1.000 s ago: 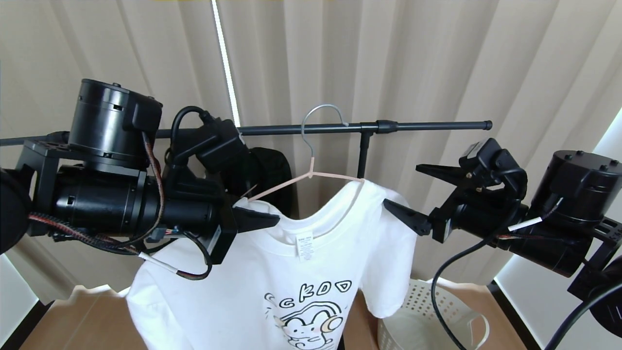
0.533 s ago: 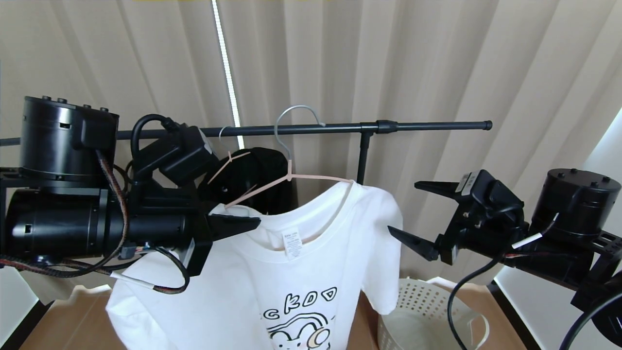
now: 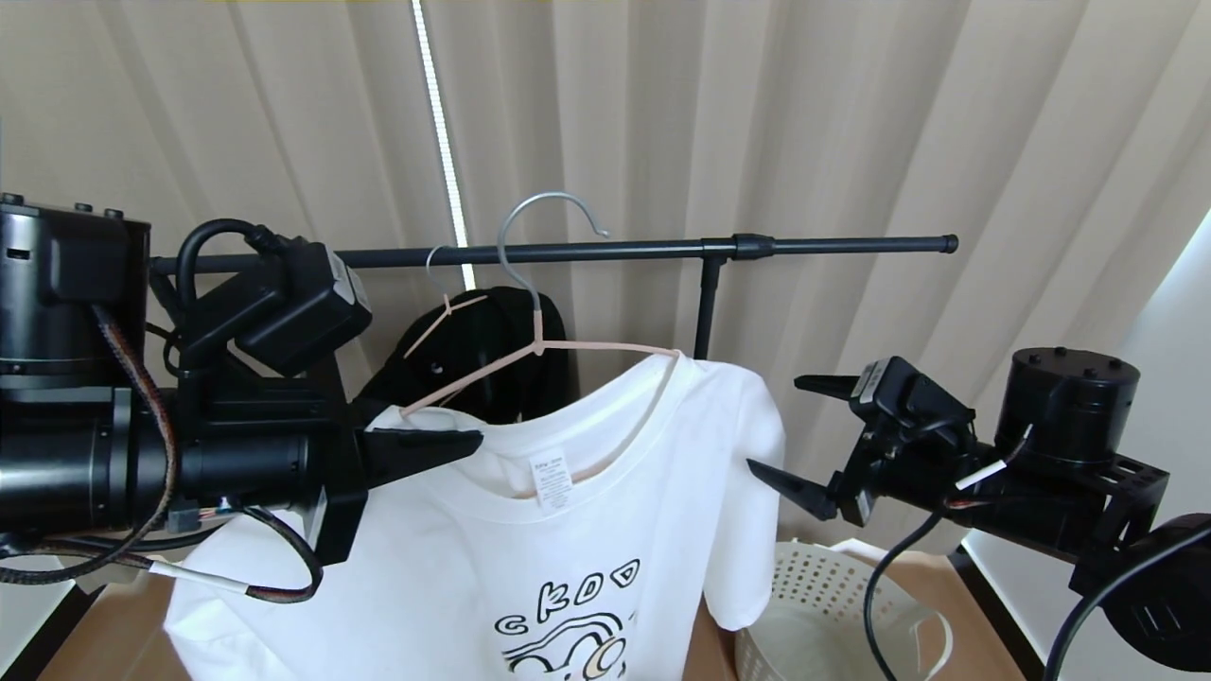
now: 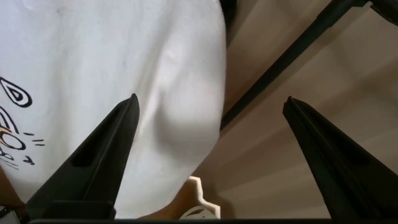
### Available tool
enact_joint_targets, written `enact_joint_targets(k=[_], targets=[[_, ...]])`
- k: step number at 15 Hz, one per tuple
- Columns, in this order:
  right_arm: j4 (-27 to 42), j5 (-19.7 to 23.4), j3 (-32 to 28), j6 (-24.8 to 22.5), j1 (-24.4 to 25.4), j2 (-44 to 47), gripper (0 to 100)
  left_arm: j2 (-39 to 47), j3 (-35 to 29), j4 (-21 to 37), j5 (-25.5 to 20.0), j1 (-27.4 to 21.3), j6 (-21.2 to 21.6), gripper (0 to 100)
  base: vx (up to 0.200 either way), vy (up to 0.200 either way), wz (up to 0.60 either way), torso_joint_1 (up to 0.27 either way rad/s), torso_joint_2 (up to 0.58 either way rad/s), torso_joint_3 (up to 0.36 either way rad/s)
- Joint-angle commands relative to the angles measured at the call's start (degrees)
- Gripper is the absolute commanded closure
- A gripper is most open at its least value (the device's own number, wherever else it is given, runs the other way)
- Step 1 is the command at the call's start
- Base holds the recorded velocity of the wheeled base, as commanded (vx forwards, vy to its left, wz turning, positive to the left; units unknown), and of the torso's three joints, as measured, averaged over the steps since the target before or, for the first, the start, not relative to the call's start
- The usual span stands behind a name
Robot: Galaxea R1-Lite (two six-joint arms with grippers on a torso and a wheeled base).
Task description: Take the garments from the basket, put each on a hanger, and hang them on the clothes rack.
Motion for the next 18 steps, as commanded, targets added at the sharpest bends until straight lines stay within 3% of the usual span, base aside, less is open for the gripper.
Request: enact_joint_targets(k=[1, 8, 9, 18], targets=[[-0.1, -0.1, -0.6, 0.0, 0.0, 3.4, 0, -1.4, 0.5, 0.0, 0.0, -0.1, 0.0, 100, 0.0, 0.0, 0.0, 0.0, 0.0, 0.0], [-0.1, -0.2, -1.7, 0.0, 0.1, 5.4, 0, -4.7, 1.7, 0.1, 0.1, -0.2, -0.1, 100, 0.0, 0.0, 0.0, 0.0, 0.0, 0.0], [-0.1, -0.2, -1.7, 0.0, 0.1, 5.4, 100, -4.9, 2.1, 0.0, 0.1, -0.1, -0.1, 100, 0.0, 0.0, 0.0, 0.0, 0.0, 0.0], [0.1, 0.0, -5.0, 0.4, -4.6, 5.5, 100, -6.4, 3.2, 0.1, 0.5, 0.2, -0.3, 100, 0.0, 0.0, 0.0, 0.0, 0.0, 0.0]])
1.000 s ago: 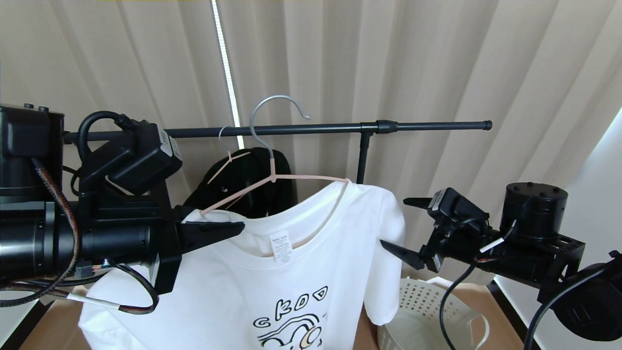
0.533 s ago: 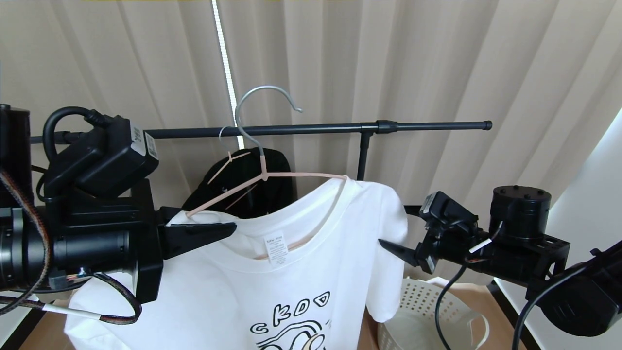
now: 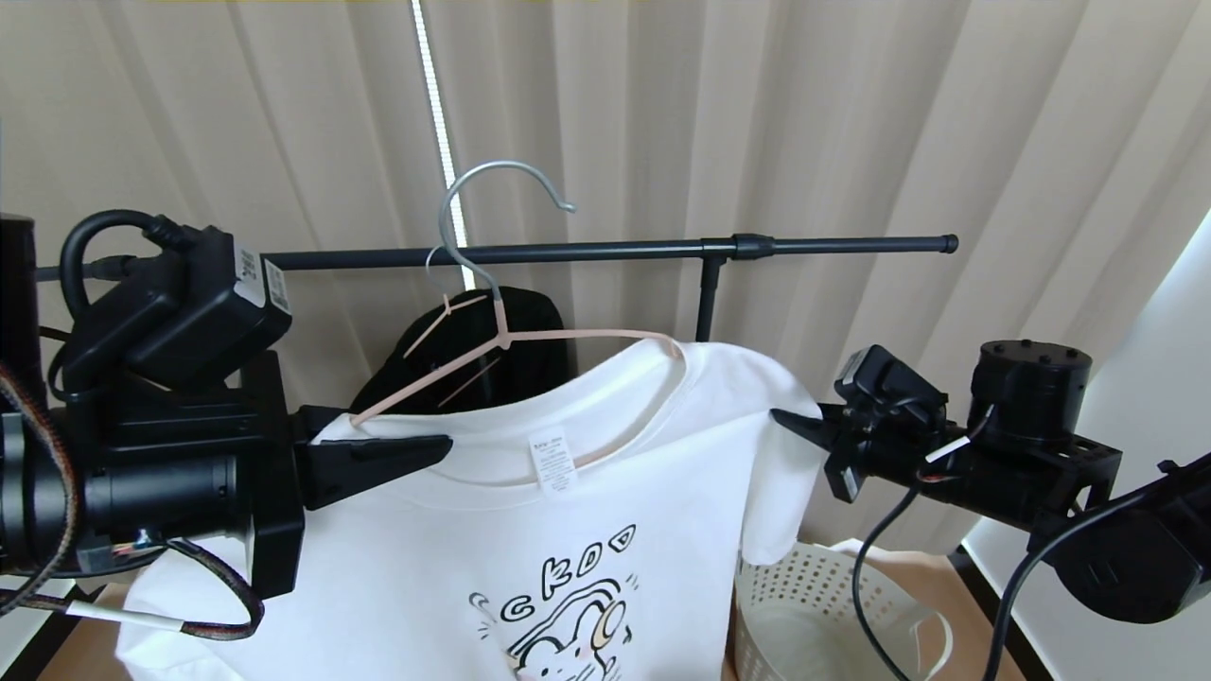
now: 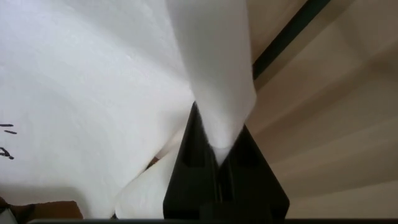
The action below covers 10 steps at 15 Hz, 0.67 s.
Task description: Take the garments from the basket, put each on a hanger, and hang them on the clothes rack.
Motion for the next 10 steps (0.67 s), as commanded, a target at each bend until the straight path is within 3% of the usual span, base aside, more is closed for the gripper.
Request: enact_joint_targets(k=[1, 8, 9, 10], targets=[[0.1, 0.1, -0.6, 0.0, -1.0, 0.1, 100, -1.1, 1.0, 0.0, 0.0, 0.9, 0.0, 100, 0.0, 0.0, 0.0, 0.0, 0.0, 0.0], [-0.3, 0.1, 1.7, 0.8, 1.4, -0.3, 100, -1.4, 2.6, 0.0, 0.0, 2.0, -0.1, 100, 0.0, 0.0, 0.0, 0.0, 0.0, 0.0], [-0.4, 0.2, 1.9, 0.8, 1.4, -0.8, 0, -1.4, 2.6, 0.0, 0.0, 2.0, -0.2, 100, 0.0, 0.0, 0.0, 0.0, 0.0, 0.0], [-0.1, 0.2, 1.9, 0.9, 1.5, -1.7, 0, -1.4, 2.6, 0.0, 0.4, 2.1, -0.2, 100, 0.0, 0.0, 0.0, 0.0, 0.0, 0.0]])
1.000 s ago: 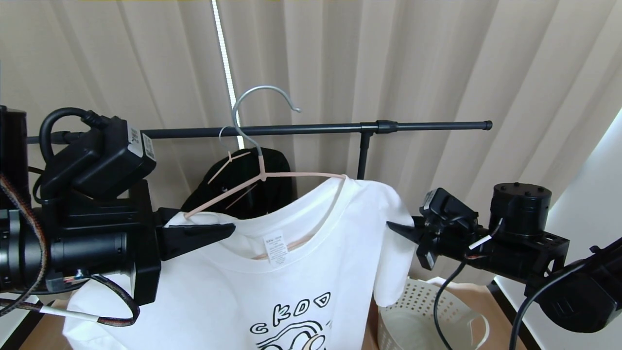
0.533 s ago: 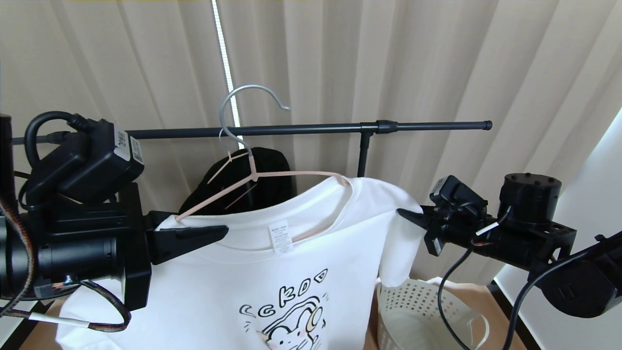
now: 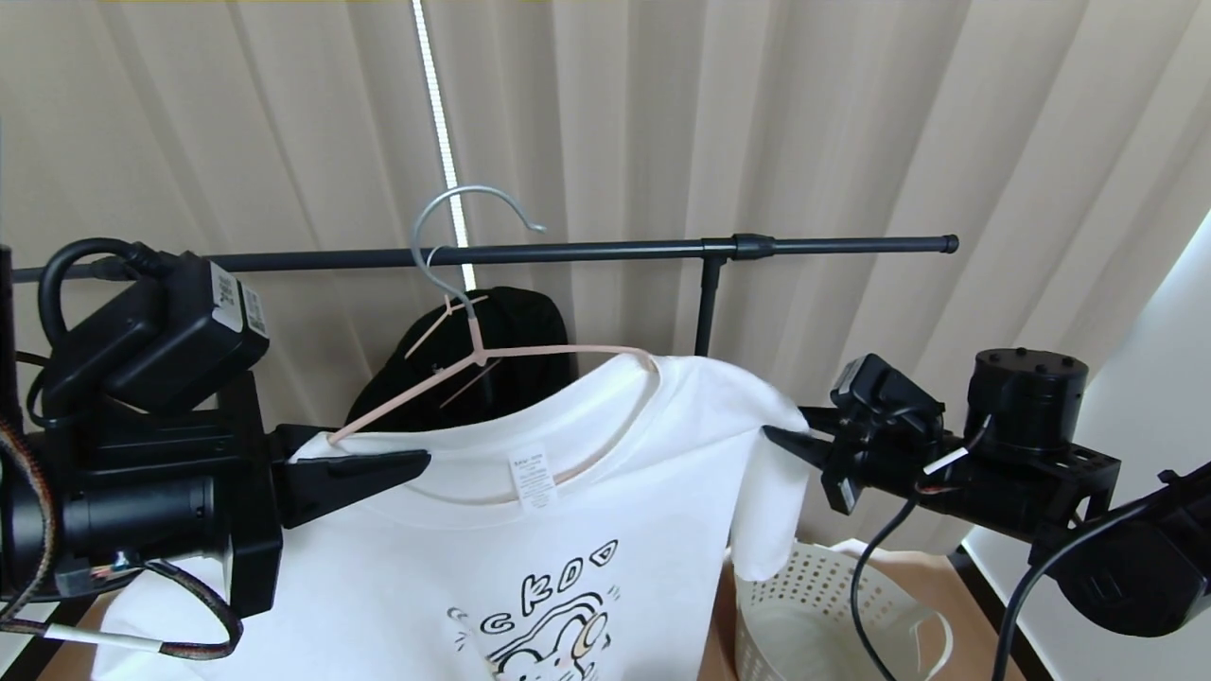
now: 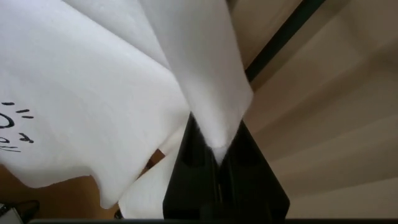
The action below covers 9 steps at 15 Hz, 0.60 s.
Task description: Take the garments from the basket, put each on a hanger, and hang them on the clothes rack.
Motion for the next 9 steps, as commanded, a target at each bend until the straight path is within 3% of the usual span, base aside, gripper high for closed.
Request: enact_joint_targets(k=[1, 9], targets=[[0.0, 0.1, 0.2, 0.0, 0.3, -1.5, 0, 0.3, 0.1, -0.1, 0.9, 0.3, -0.1, 100, 0.0, 0.0, 0.0, 0.0, 0.0, 0.0], [-0.2, 0.1, 0.2, 0.0, 0.2, -2.8, 0, 4.1, 0.0, -1.7, 5.1, 2.5, -1.7, 100, 0.0, 0.0, 0.0, 0.0, 0.0, 0.0]])
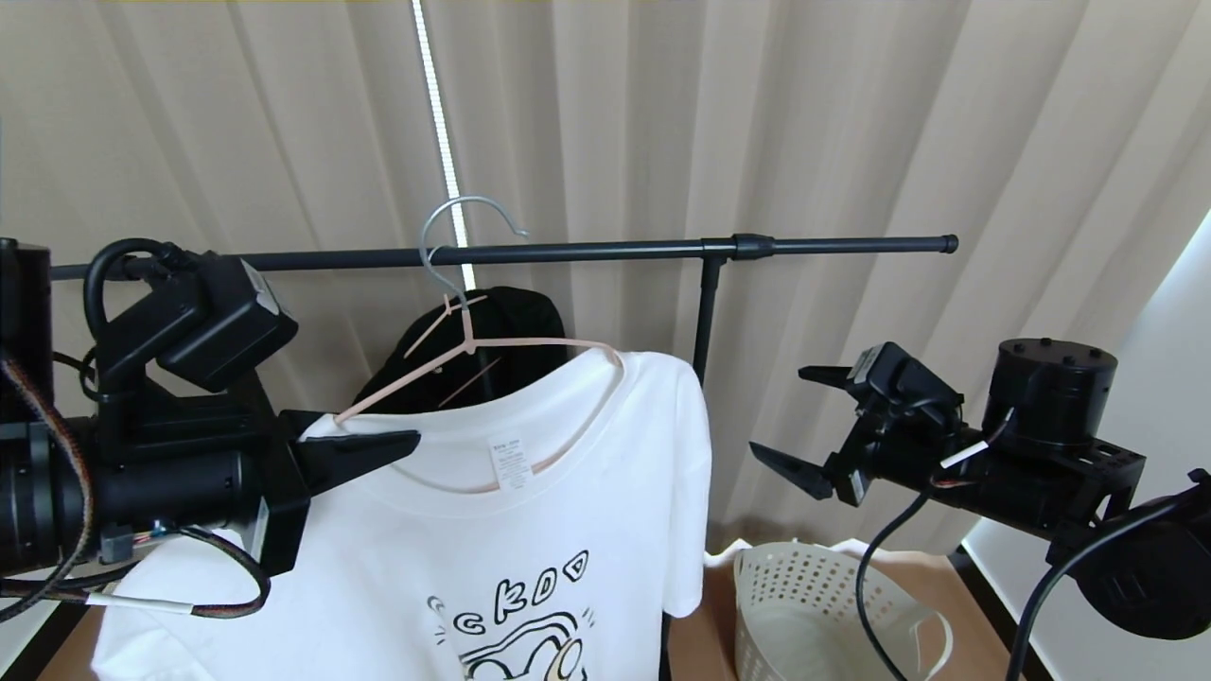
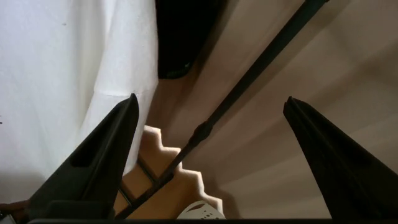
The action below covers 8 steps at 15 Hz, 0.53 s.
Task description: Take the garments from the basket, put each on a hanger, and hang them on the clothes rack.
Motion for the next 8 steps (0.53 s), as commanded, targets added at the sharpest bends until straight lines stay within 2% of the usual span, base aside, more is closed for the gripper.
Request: enact_joint_targets(k=[1, 4, 8], targets=[[0.0, 0.0, 0.1, 0.0, 0.0, -0.6, 0, 2.5, -0.1, -0.2, 1.1, 0.4, -0.3, 100, 0.0, 0.0, 0.0, 0.0, 0.0, 0.0], [0.0, -0.1, -0.1, 0.0, 0.1, -1.1, 0, 4.7, 0.2, -3.4, 2.8, 0.5, -2.7, 100, 0.0, 0.0, 0.0, 0.0, 0.0, 0.0], [0.0, -0.1, 0.3, 0.1, 0.0, -2.3, 0, 6.1, 0.2, -3.8, 4.8, 0.5, -4.2, 100, 0.0, 0.0, 0.0, 0.0, 0.0, 0.0]])
